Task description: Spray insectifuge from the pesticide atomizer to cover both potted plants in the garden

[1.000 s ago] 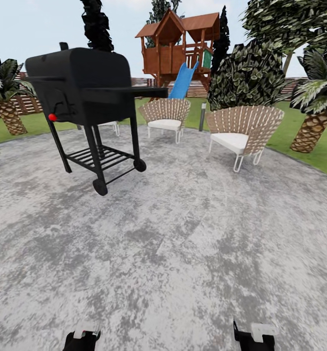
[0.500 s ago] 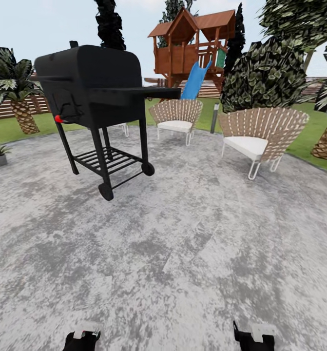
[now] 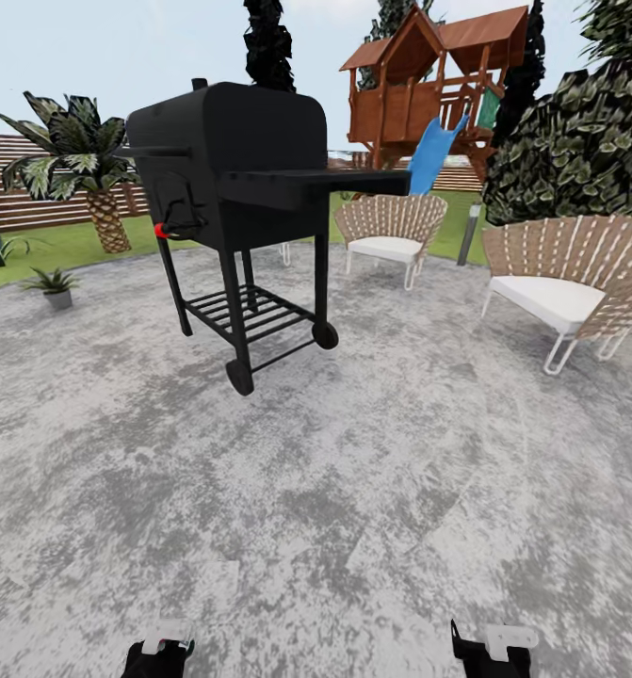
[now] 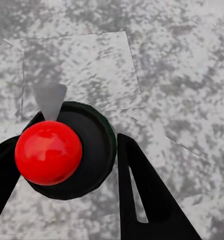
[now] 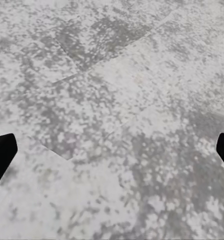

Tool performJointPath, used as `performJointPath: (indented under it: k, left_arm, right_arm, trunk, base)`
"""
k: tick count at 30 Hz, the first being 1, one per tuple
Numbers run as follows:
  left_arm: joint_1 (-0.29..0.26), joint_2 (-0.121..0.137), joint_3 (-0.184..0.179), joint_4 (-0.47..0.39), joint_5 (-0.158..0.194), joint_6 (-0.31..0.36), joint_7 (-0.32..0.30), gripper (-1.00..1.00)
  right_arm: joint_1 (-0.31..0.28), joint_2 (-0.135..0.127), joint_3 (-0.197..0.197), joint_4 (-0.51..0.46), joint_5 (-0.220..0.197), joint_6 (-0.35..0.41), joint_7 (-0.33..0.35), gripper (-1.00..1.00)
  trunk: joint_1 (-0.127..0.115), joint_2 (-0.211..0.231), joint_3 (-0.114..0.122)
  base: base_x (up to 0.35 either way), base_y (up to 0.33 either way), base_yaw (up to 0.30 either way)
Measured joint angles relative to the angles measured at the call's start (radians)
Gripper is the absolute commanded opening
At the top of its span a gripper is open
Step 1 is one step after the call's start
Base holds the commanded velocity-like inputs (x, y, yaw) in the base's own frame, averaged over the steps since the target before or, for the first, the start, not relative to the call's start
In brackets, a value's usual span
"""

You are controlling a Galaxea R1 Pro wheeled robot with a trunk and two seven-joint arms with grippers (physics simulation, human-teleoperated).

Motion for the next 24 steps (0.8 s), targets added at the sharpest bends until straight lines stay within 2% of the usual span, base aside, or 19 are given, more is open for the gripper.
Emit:
performJointPath:
  k: [16,24]
  left_arm:
    - [0.0,0.0,0.0,0.001,0.0,0.0,0.0,-1.0]
    - [0.0,0.0,0.0,0.001,0.0,0.0,0.0,-1.0]
  right_arm:
    - [0.0,0.0,0.0,0.0,0.0,0.0,0.0,1.0]
    - [0.0,0.0,-0.001,0.0,0.0,0.0,0.0,1.0]
  trunk:
    - [0.0,0.0,0.0]
    - [0.001,0.0,0.0]
  base:
    - [0.337,-0.001,0.277]
    - [0.051,-0.004,0.277]
